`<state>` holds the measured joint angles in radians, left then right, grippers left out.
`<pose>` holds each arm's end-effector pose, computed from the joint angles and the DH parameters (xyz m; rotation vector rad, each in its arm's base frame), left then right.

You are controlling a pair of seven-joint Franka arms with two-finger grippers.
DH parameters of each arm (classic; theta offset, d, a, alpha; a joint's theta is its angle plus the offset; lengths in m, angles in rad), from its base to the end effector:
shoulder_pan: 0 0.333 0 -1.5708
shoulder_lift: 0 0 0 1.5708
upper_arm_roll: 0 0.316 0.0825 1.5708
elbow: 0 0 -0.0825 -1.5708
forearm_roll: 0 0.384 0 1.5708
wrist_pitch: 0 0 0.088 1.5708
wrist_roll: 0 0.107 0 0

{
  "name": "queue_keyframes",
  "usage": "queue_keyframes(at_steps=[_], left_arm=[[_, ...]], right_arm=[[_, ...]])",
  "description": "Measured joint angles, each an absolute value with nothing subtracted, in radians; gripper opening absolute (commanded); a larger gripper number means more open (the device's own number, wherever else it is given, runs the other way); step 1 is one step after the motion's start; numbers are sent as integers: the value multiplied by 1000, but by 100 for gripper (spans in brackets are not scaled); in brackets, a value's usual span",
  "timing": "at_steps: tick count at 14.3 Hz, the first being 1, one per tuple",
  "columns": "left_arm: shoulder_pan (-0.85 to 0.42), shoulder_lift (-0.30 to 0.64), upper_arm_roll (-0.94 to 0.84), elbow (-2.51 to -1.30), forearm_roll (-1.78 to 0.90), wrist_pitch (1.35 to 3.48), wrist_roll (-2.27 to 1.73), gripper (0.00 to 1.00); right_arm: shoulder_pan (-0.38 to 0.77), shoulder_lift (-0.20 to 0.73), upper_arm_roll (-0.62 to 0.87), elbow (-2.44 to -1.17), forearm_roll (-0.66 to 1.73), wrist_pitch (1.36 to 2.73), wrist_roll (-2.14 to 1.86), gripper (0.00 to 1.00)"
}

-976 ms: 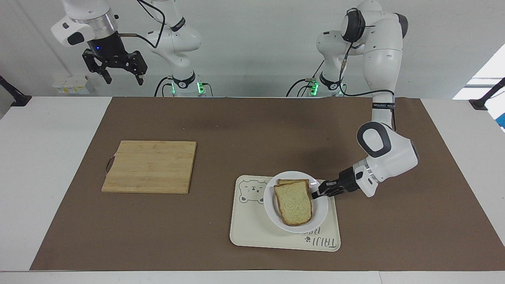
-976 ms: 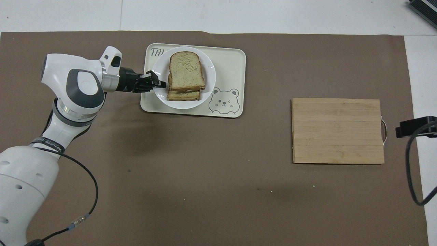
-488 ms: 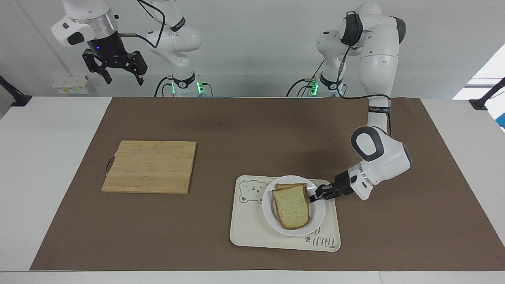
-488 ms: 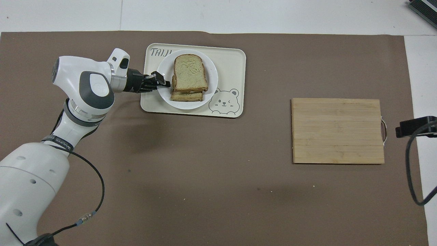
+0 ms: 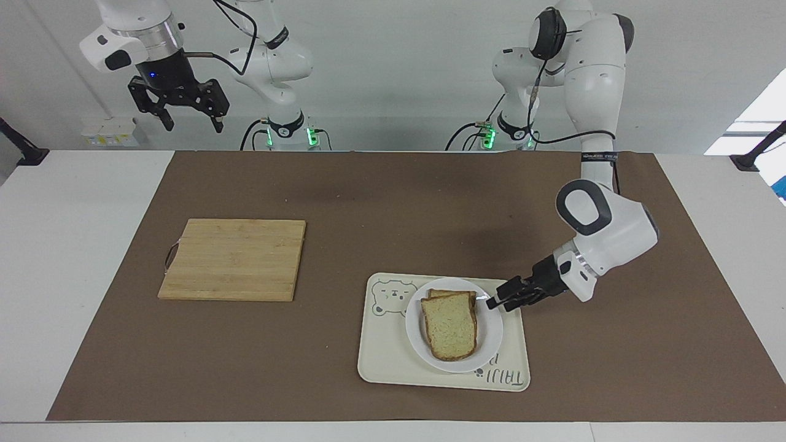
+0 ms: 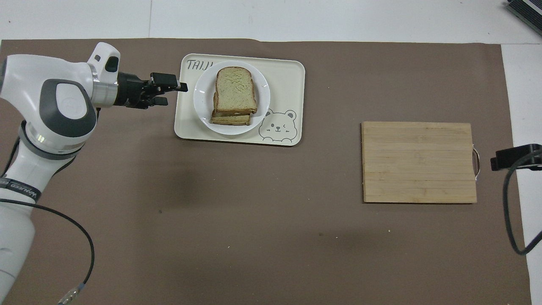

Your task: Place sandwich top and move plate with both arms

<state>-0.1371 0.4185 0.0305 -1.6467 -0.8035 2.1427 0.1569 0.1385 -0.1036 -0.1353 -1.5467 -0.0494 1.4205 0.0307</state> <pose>0.6756 -0.1055 0.3899 2.4583 0.1947 0.1173 0.5056 -0.0087 0.6772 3.1056 -0.0519 -0.0357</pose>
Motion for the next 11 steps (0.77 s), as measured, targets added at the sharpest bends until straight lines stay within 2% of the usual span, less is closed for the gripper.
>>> queue_keyframes(at_steps=[7, 11], left_arm=[[-135, 228, 81, -1642, -190, 1947, 25, 100], [-135, 112, 81, -1617, -53, 1829, 22, 100]], right_arm=[[138, -104, -135, -1547, -49, 1421, 31, 100], [138, -104, -135, -1547, -49, 1421, 31, 100]])
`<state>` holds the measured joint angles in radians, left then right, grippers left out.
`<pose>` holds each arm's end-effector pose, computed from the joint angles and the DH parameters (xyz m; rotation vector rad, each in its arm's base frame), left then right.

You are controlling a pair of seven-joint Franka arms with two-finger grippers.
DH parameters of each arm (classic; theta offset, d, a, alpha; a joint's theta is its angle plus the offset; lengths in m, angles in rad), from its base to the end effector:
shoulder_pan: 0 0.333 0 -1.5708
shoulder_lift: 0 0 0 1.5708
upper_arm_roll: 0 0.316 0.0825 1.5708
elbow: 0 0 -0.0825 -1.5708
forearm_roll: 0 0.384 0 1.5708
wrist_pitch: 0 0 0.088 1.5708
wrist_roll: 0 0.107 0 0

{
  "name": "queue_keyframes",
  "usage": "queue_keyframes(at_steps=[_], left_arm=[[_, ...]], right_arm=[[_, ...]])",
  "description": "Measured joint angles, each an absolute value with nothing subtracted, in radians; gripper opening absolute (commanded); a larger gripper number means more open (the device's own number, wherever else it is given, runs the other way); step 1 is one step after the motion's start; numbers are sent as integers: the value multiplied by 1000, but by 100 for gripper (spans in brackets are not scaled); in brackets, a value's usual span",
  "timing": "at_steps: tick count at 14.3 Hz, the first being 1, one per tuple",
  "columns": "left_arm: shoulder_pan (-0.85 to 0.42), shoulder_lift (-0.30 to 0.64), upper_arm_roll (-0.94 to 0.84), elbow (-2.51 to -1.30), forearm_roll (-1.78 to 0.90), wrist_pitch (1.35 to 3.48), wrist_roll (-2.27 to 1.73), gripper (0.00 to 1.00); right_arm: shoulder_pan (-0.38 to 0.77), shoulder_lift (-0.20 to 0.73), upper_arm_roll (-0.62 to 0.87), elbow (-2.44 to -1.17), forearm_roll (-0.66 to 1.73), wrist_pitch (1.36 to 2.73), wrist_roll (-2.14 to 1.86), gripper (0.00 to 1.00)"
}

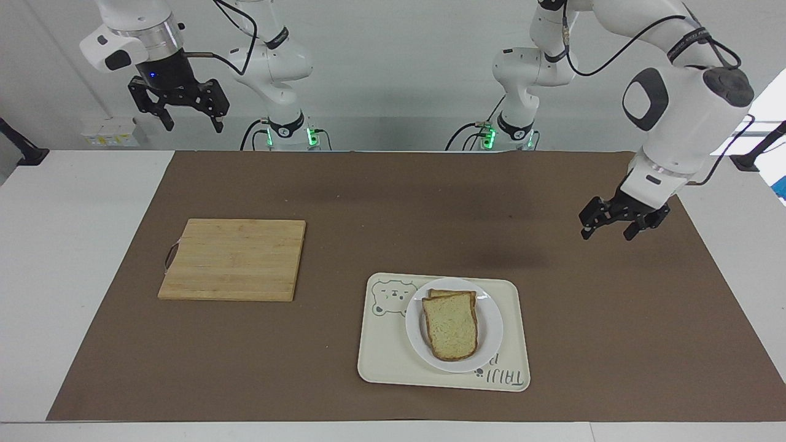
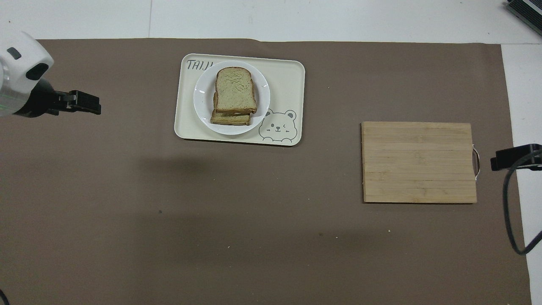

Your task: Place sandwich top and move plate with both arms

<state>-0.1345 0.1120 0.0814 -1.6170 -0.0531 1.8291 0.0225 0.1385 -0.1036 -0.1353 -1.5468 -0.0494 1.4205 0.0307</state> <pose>0.6065 -0.0389 0.5614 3.0916 -0.1014 0.1545 0.5057 -0.0087 0.6771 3.1056 -0.0519 -0.0358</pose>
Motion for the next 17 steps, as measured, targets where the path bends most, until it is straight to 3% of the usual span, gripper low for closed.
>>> queue_keyframes(at_steps=[6, 17], left_arm=[[-135, 64, 79, -1439, -25, 1483, 23, 100], [-136, 55, 82, -1426, -25, 1461, 22, 100]], right_arm=[[138, -104, -135, -1547, -49, 1421, 31, 100], [138, -104, -135, -1547, -49, 1421, 31, 100]])
